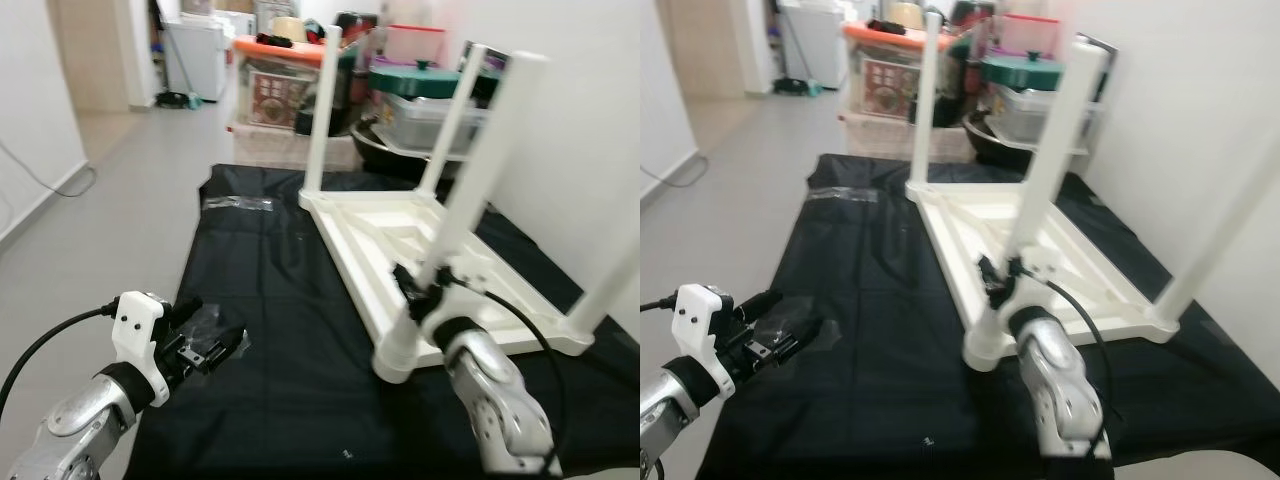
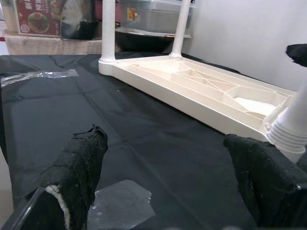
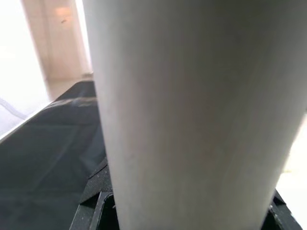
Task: Building children table
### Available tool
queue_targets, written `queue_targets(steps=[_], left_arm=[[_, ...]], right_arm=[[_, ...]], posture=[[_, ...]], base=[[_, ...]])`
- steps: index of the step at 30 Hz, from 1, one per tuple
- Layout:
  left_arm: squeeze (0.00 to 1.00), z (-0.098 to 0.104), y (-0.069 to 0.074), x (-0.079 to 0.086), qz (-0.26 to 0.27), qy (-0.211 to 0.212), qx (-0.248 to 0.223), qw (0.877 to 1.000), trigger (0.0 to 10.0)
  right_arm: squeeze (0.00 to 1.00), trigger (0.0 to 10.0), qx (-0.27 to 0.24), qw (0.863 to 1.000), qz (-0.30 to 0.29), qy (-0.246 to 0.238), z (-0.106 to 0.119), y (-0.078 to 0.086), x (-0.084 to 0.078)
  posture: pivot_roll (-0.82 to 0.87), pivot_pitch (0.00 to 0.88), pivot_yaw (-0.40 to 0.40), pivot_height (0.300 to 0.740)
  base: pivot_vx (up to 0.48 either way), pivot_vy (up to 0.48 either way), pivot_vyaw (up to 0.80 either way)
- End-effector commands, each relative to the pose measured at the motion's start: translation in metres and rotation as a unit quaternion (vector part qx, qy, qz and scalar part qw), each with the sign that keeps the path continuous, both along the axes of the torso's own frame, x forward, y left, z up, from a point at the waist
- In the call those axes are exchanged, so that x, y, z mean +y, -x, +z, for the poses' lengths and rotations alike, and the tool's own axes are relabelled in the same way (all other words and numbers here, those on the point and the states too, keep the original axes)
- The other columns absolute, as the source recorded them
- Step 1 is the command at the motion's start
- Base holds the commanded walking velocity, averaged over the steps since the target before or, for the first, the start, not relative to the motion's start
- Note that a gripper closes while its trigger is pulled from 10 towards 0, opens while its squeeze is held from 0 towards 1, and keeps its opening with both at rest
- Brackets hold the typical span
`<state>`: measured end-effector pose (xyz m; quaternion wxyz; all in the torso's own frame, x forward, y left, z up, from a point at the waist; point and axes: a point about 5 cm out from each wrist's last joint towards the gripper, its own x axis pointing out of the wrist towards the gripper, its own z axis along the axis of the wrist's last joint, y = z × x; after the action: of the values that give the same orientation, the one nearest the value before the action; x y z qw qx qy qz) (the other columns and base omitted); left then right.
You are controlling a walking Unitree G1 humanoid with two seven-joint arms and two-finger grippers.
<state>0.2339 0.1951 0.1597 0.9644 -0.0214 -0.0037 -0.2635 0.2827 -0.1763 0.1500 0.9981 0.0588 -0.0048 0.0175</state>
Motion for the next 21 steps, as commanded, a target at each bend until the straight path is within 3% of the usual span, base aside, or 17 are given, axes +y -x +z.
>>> queue_targets(steps=[1,3,7,10,11,15,16,20,21], left_arm=[[0.0,-0.003,-0.002,-0.001,-0.003,-0.003,0.007,1.0,10.0],[0.0,-0.003,-0.004,-0.002,-0.004,-0.004,0.007,1.0,10.0],[0.0,-0.001,-0.007,-0.004,-0.006,-0.005,0.004,1.0,10.0],[0.0,0.0,-0.008,-0.003,-0.006,-0.007,0.002,1.0,10.0],[0.0,0.001,-0.009,-0.003,-0.006,-0.007,0.001,1.0,10.0],[0.0,0.001,-0.009,-0.003,-0.006,-0.008,0.0,1.0,10.0],[0.0,0.001,-0.009,-0.003,-0.007,-0.008,0.0,1.0,10.0],[0.0,0.0,-0.009,-0.004,-0.009,-0.008,0.0,1.0,10.0],[0.0,0.001,-0.01,-0.003,-0.01,-0.009,-0.001,1.0,10.0]], right_arm=[[0.0,0.0,0.035,0.998,-0.053,0.012,-0.014,0.01,-0.014],[0.0,0.0,0.051,0.994,-0.093,0.022,-0.015,0.019,-0.015],[0.0,0.0,0.08,0.984,-0.157,0.0,-0.017,0.02,-0.018],[0.0,0.0,0.085,0.984,-0.156,-0.012,-0.017,0.018,-0.016],[0.0,10.0,0.088,0.985,-0.147,-0.017,-0.017,0.017,-0.013],[0.0,10.0,0.083,0.988,-0.126,-0.024,-0.015,0.016,-0.007],[1.0,10.0,0.074,0.99,-0.116,-0.022,-0.012,0.015,-0.006],[1.0,10.0,0.057,0.993,-0.104,-0.02,-0.005,0.013,-0.004],[1.0,10.0,0.03,0.995,-0.092,-0.017,0.007,0.013,-0.006]], posture=[[0.06,0.0,-0.085,0.74],[0.06,0.0,-0.081,0.74],[0.06,0.0,-0.074,0.74],[0.06,0.0,-0.074,0.74],[0.06,0.0,-0.073,0.74],[0.06,0.0,-0.075,0.74],[0.06,0.0,-0.075,0.74],[0.06,0.0,-0.077,0.74],[0.06,0.0,-0.077,0.74]], base=[[0.0,0.0,0.0],[0.0,0.0,0.0],[0.0,0.0,0.0],[0.0,0.0,0.0],[0.0,0.0,0.0],[0.0,0.0,0.0],[0.0,0.0,0.0],[0.0,0.0,0.0],[0.0,0.0,0.0]])
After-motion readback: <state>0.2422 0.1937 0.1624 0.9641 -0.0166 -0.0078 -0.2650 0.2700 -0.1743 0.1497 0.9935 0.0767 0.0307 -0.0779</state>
